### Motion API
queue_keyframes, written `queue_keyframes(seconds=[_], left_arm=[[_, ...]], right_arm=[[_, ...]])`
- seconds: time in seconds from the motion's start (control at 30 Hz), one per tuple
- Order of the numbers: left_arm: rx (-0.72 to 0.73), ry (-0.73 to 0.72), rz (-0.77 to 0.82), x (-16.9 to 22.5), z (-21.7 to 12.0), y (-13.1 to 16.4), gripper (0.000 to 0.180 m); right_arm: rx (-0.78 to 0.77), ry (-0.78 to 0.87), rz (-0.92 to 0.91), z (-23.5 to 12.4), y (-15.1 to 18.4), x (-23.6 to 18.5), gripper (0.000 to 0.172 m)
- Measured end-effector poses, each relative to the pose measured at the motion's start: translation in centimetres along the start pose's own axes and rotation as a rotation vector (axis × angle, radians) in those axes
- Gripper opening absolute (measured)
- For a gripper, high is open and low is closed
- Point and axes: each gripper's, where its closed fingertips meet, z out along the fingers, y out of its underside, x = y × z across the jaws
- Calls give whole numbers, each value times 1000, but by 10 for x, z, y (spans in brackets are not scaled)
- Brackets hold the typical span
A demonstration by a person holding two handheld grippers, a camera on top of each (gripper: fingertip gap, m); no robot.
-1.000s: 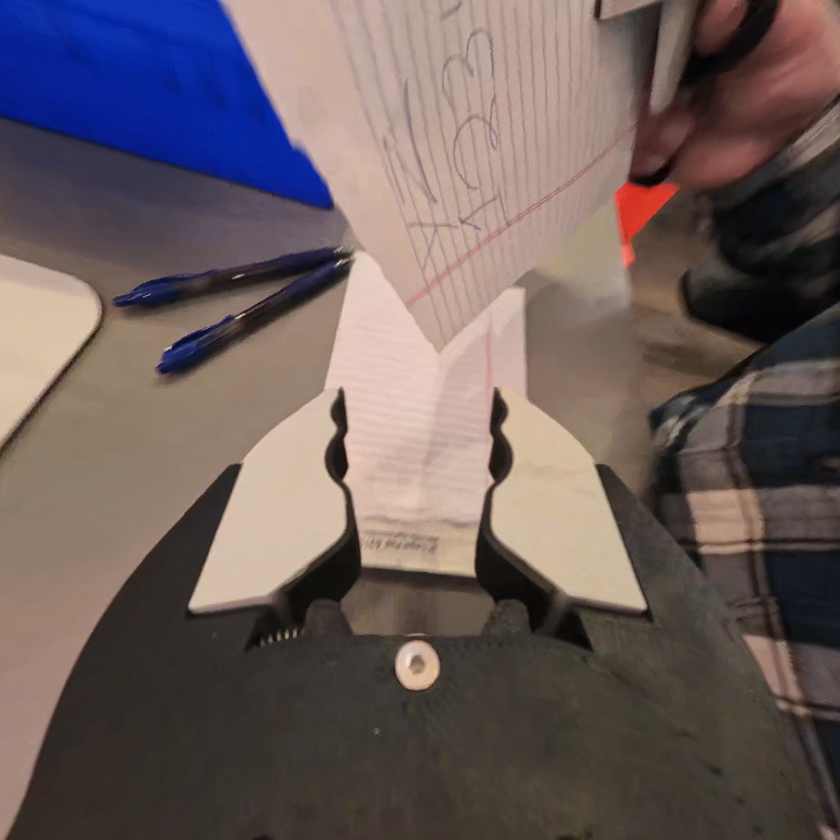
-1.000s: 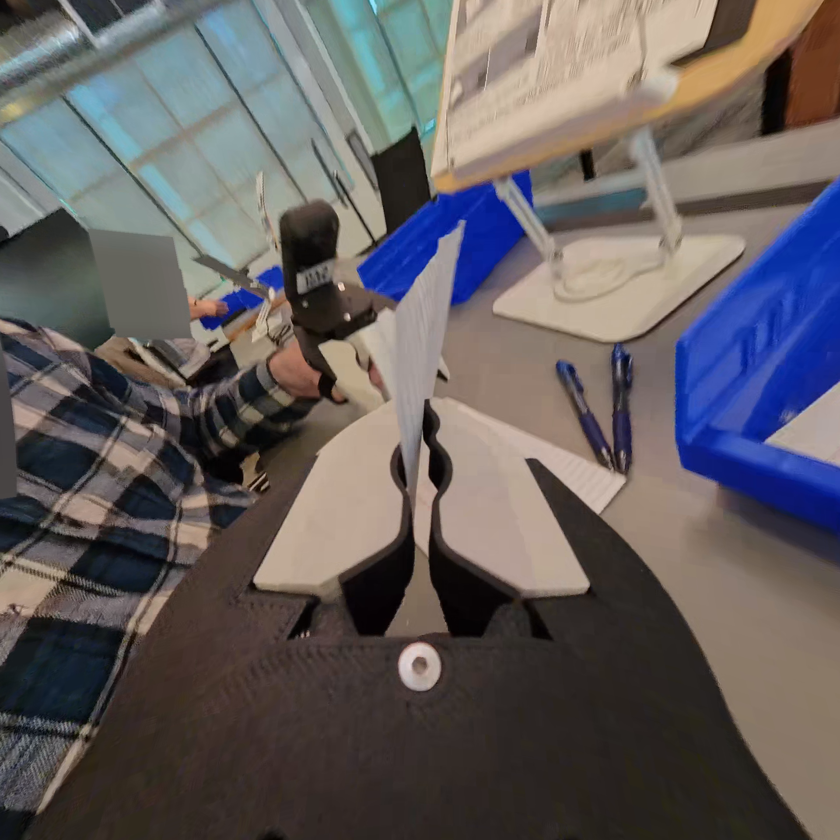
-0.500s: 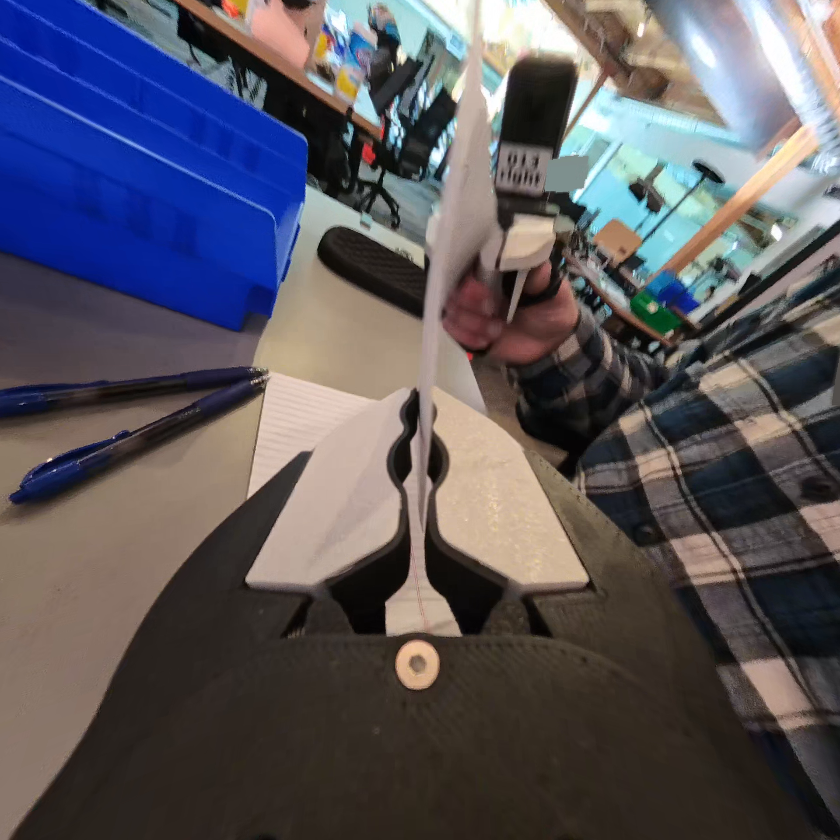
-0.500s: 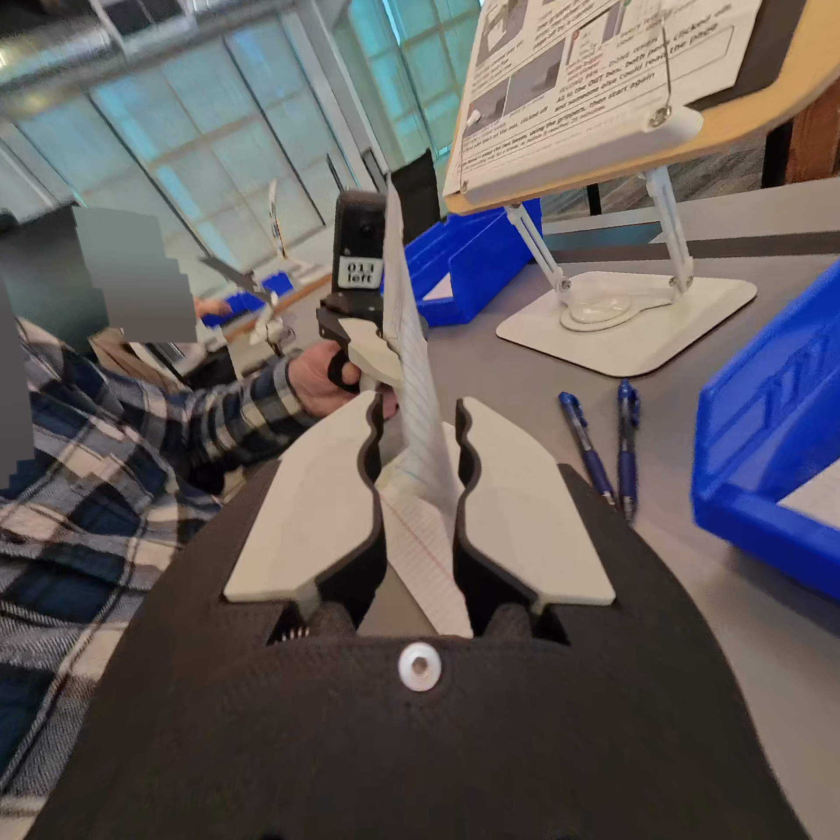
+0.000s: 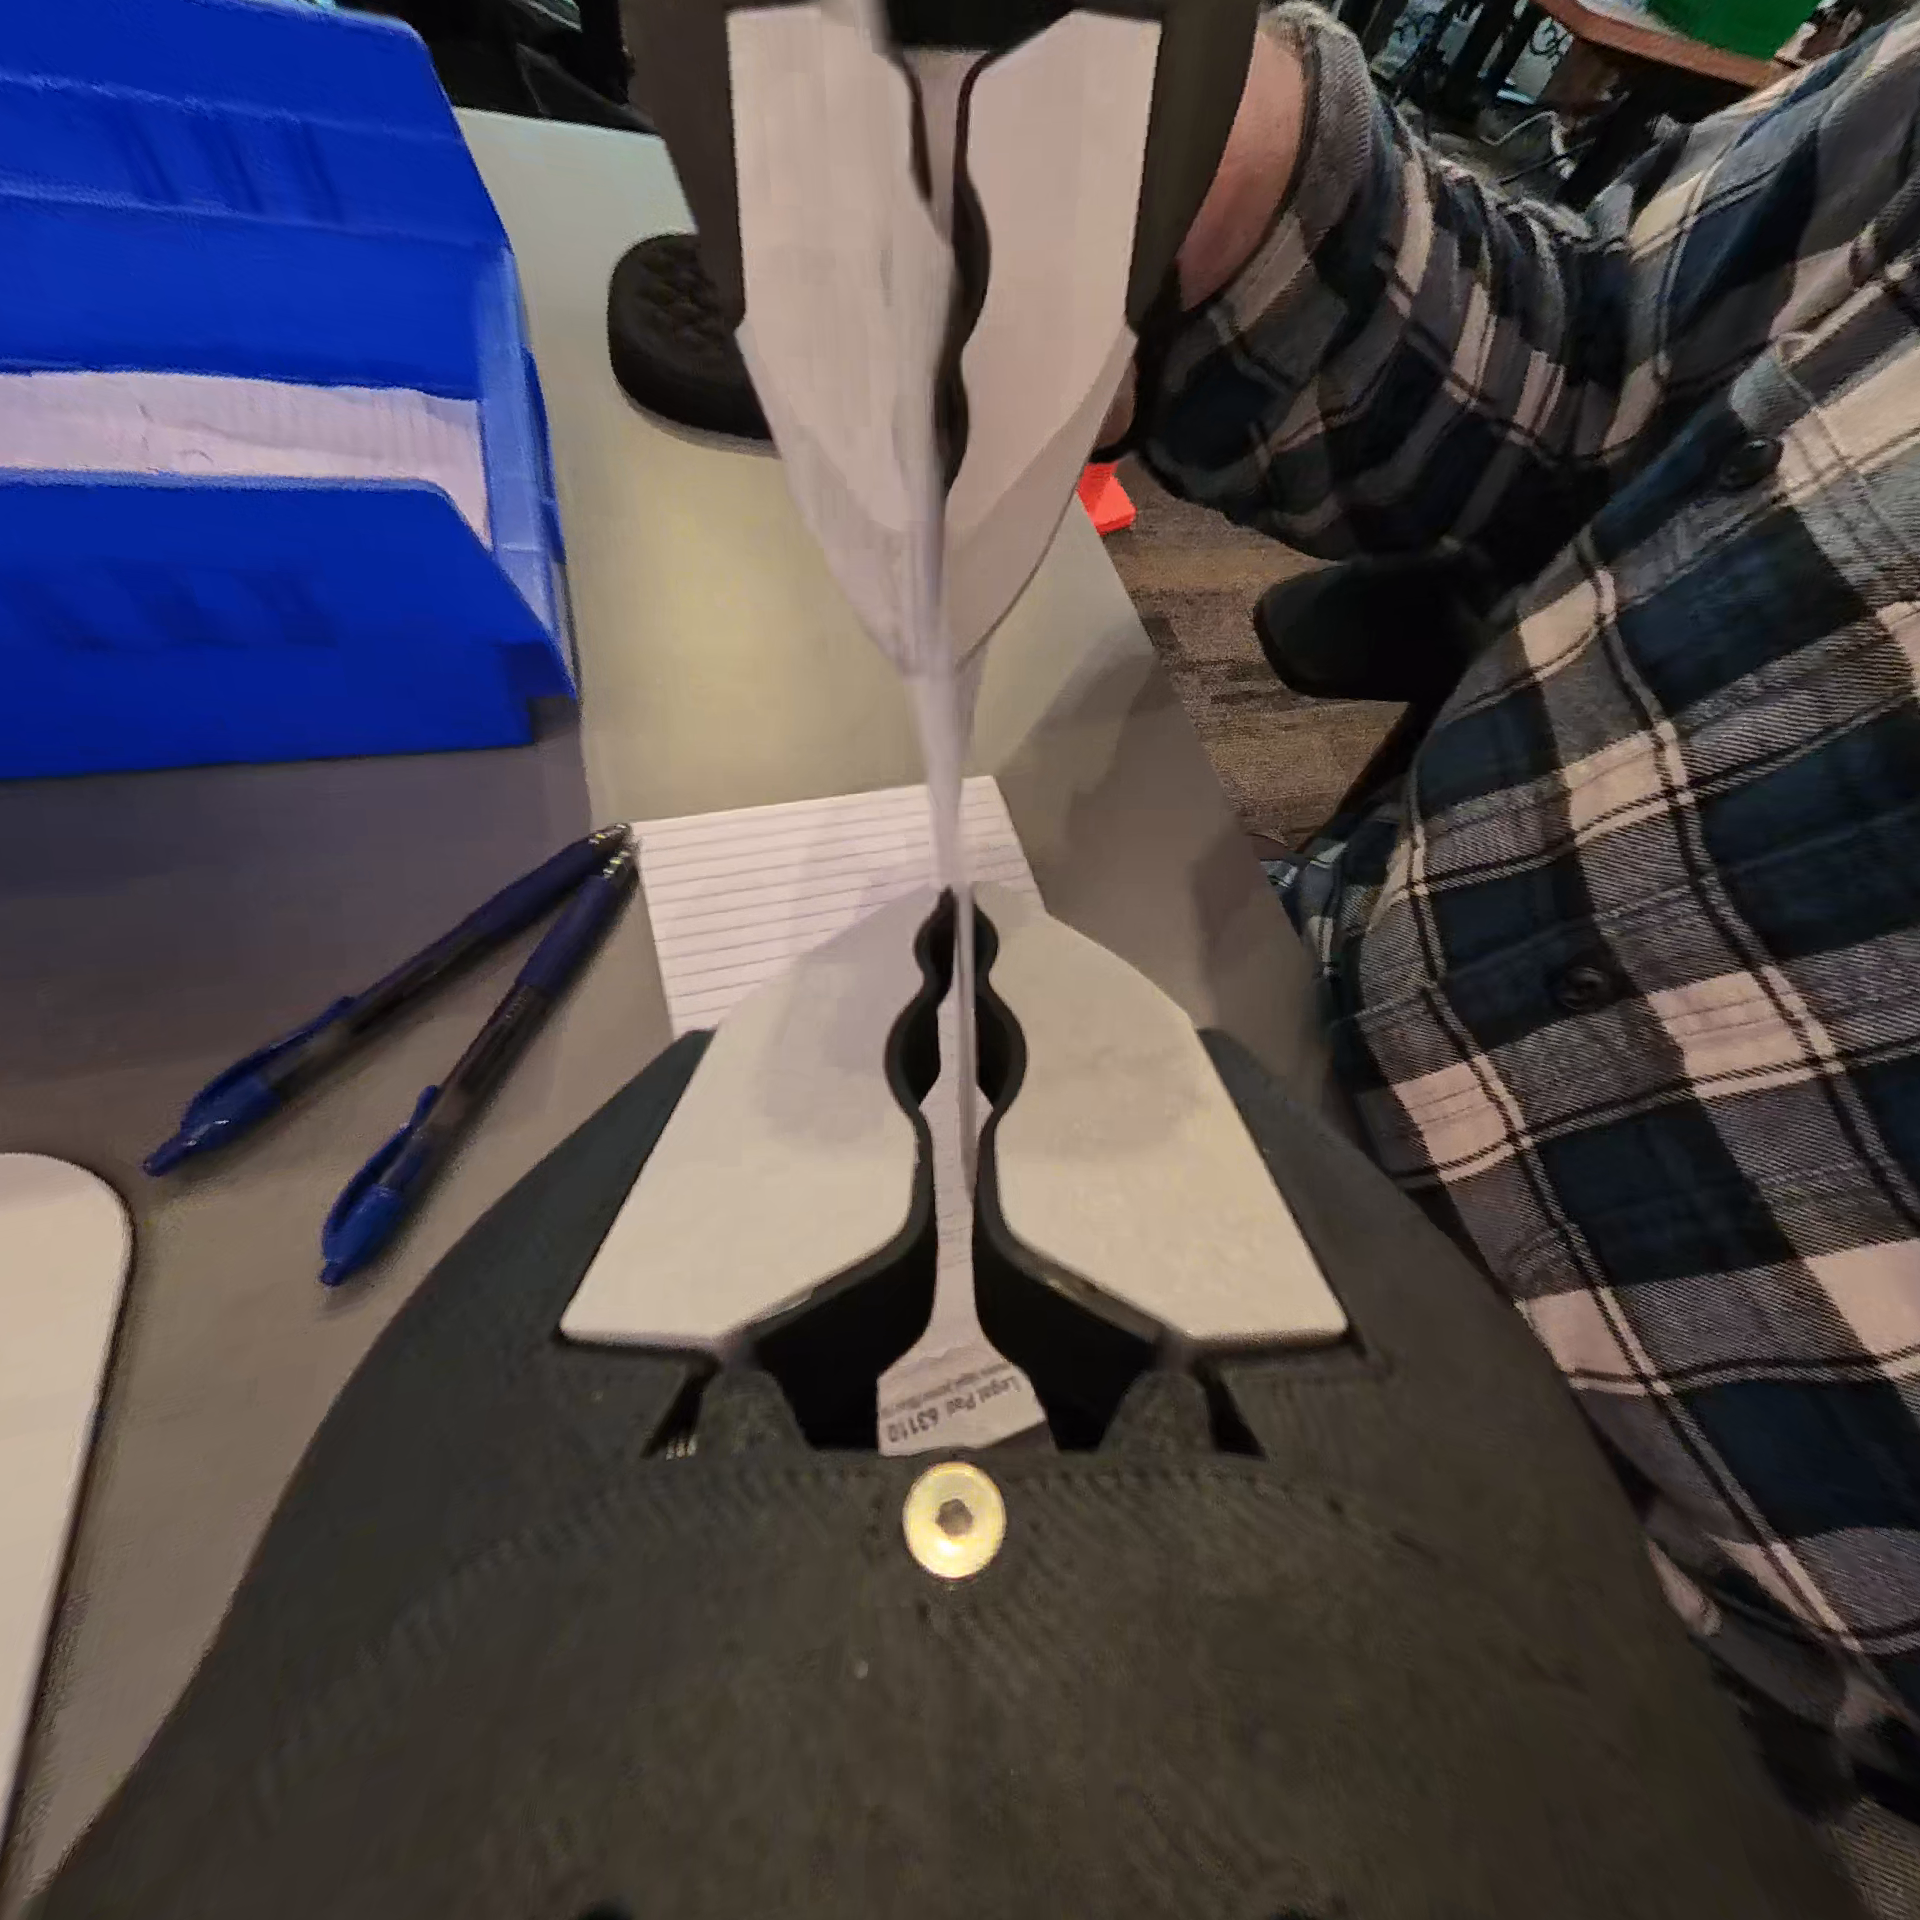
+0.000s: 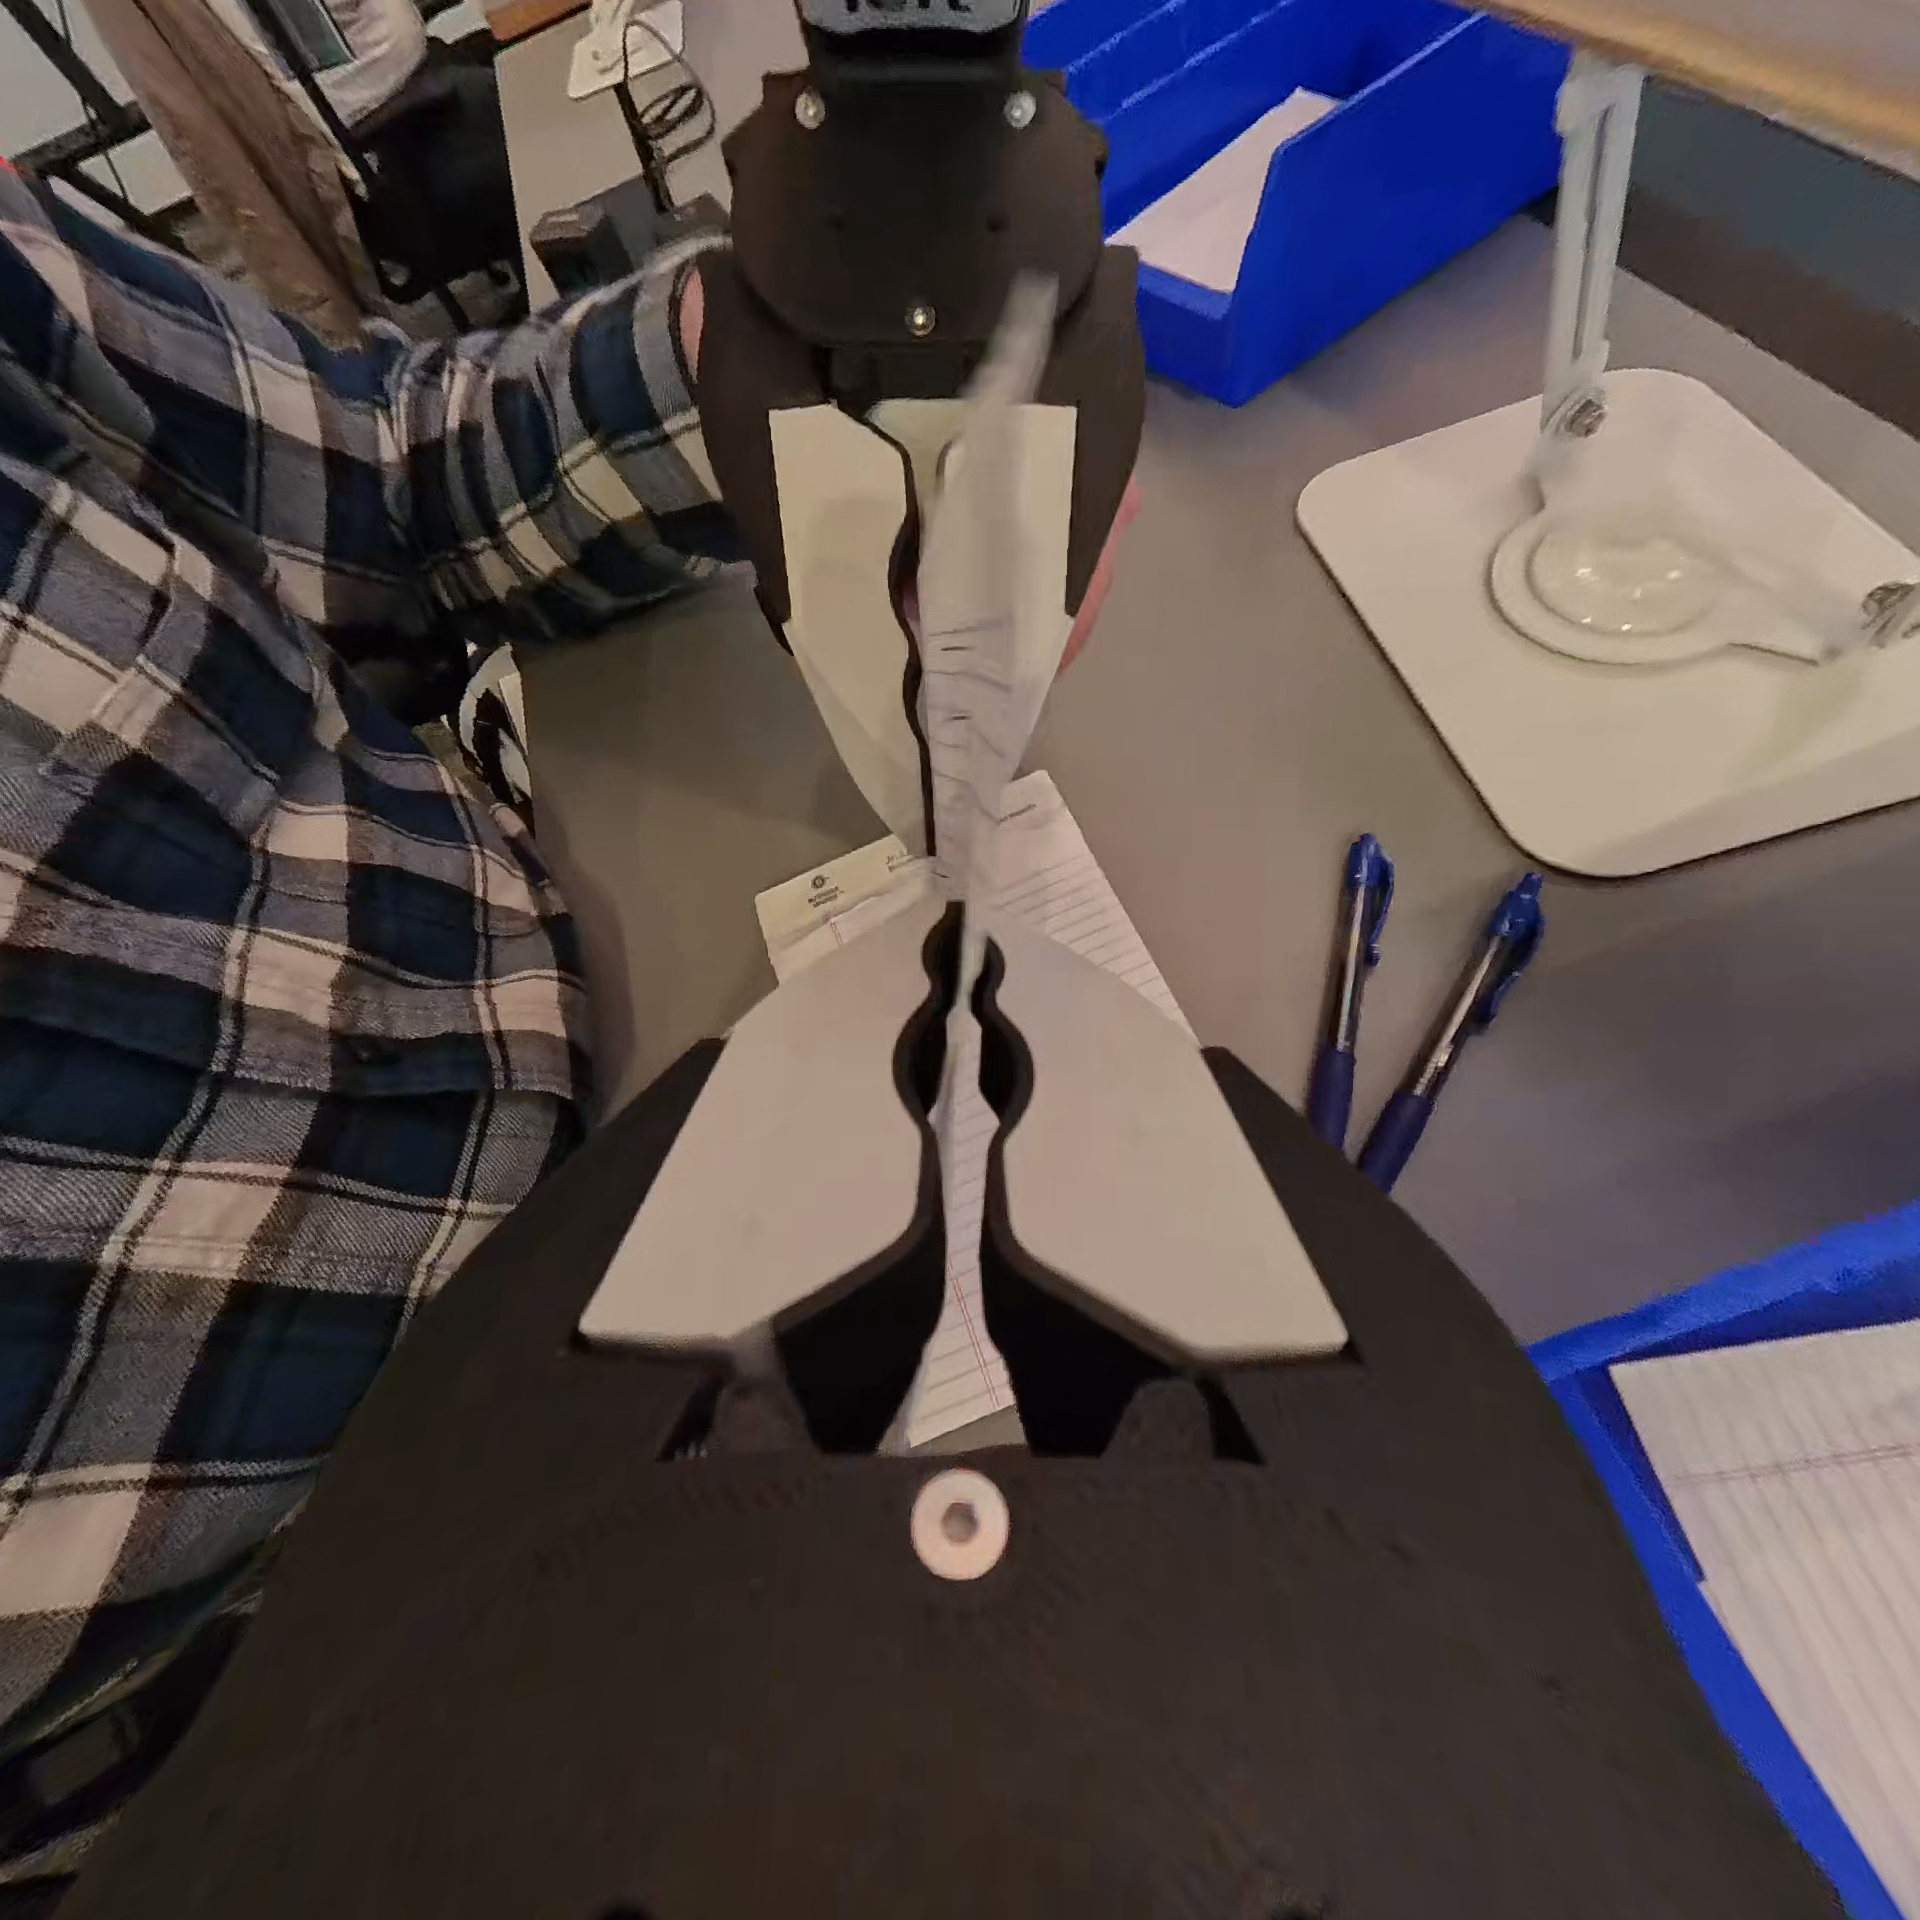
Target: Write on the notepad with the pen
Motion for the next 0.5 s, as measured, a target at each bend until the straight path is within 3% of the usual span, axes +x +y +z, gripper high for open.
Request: queue_keyframes(seconds=[0.1, 0.17, 0.33, 0.5], left_arm=[[50, -83, -6, -18, -8, -12, 23], [50, -134, -5, -29, -17, -15, 28], [40, -230, -5, -47, -39, -12, 13], [9, -278, -24, -58, -46, -1, 11]], right_arm=[[63, 34, 40, -23, -16, 15, 1], [97, 107, 78, -45, -23, 37, 0], [207, 278, 166, -102, -34, 101, 0], [179, 378, 279, -120, -12, 163, 0]])
